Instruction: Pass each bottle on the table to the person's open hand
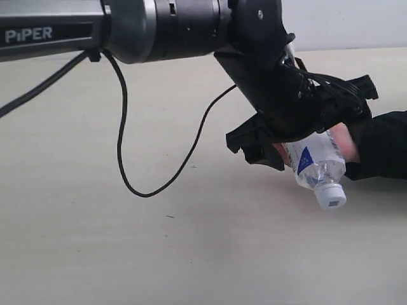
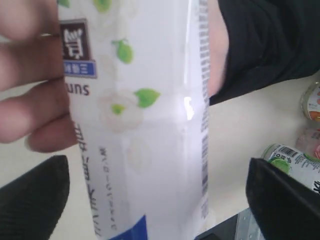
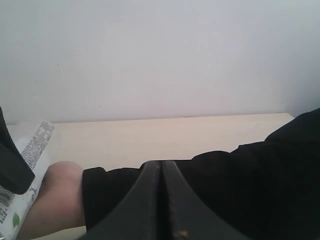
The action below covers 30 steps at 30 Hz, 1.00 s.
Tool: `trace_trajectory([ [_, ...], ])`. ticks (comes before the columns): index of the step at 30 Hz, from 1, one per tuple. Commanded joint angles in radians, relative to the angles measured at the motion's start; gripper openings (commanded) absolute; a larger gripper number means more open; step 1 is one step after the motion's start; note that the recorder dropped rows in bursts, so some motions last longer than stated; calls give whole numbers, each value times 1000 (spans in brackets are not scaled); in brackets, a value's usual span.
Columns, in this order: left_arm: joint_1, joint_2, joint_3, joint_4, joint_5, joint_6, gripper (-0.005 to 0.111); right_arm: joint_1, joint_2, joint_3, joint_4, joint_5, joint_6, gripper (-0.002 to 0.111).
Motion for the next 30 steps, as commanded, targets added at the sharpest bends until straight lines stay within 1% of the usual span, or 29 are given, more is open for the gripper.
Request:
trace_trajectory([
  [1,30,-62,0,22,90,36,91,-3,-6,5,0,-8,-1,0],
  [6,56,-118,0,34,196,120,91,-3,-6,5,0,-8,-1,0],
  [11,56,-189,0,34,223,254,90,-3,-6,5,0,-8,-1,0],
  [16,56,-325,0,49,296,467,90,-3,-6,5,0,-8,-1,0],
  [18,56,-382,0,89,338,506,89,-3,-6,5,0,-8,-1,0],
  [19,56,-400,0,109,353,516,87,-3,-6,5,0,-8,-1,0],
  [20,56,-432,0,141,380,527,76,-3,-6,5,0,-8,-1,0],
  [21,56,-467,0,167,403,527,58,-3,-6,5,0,-8,-1,0],
  [22,56,-488,5,175,409,527,46,-3,-6,5,0,-8,-1,0],
  [23,56,-537,30,184,406,525,18,-3,-6,5,0,-8,-1,0],
  [24,56,-566,55,189,390,525,1,-3,-6,5,0,-11,-1,0],
  [26,56,-661,150,201,327,533,0,-3,-6,5,0,-11,-1,0],
  [28,56,-764,273,226,219,548,0,-3,-6,5,0,-11,-1,0],
  [29,56,-832,362,227,135,563,0,-3,-6,5,0,-11,-1,0],
  [30,56,-876,421,227,74,572,0,-3,-6,5,0,-11,-1,0],
])
